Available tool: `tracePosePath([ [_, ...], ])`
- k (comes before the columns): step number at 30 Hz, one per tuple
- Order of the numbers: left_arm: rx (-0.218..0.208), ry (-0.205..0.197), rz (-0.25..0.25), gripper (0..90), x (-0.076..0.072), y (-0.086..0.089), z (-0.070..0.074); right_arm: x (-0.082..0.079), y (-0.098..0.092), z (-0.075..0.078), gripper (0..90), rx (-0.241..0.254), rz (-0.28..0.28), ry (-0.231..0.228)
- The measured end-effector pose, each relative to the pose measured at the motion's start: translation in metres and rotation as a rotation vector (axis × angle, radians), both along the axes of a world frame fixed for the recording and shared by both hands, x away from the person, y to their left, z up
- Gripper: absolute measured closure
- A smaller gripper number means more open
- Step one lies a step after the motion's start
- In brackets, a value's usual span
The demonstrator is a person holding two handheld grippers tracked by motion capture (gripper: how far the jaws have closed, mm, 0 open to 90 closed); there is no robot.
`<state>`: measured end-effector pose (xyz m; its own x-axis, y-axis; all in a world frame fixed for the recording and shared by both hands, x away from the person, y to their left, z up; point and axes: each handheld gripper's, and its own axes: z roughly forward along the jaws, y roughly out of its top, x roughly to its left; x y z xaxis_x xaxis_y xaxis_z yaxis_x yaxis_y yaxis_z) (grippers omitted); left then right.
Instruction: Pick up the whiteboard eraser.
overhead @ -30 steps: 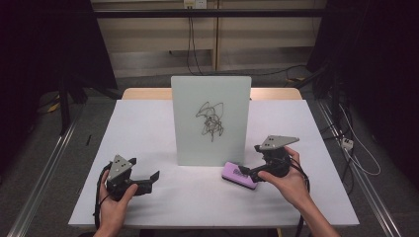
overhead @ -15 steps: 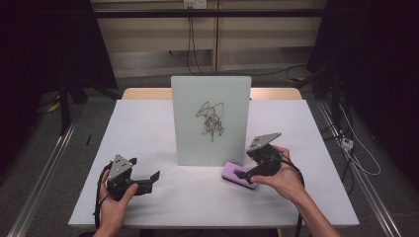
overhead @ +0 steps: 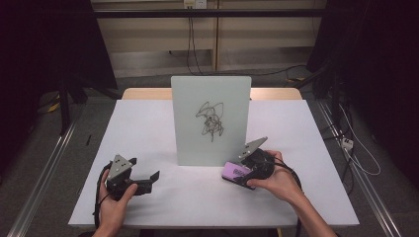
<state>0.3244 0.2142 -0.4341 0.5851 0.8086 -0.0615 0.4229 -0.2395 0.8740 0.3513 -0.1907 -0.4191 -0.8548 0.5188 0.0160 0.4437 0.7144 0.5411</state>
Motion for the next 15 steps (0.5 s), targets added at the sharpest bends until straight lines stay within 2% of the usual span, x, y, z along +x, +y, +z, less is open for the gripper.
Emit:
tracePosePath([
  [4,-0.001,0.002,0.000,5.5,-0.0008,-0.0003,-0.0005,0.0004,0.0024,-0.0026,35.0,-0.031,0.018,-0.004],
  [7,0.001,0.002,-0.001,5.5,-0.0014,0.0008,-0.0005,0.0007,0.0023,-0.0029,37.2,-0.032,0.026,0.001],
  [10,0.000,-0.001,0.005,5.5,-0.0018,0.0022,-0.0001,0.0005,0.0040,-0.0060,39.5,-0.063,0.040,0.010],
  [15,0.000,0.000,0.008,5.5,-0.0015,0.0023,0.0000,0.0007,0.0050,-0.0064,40.1,-0.077,0.047,0.003],
])
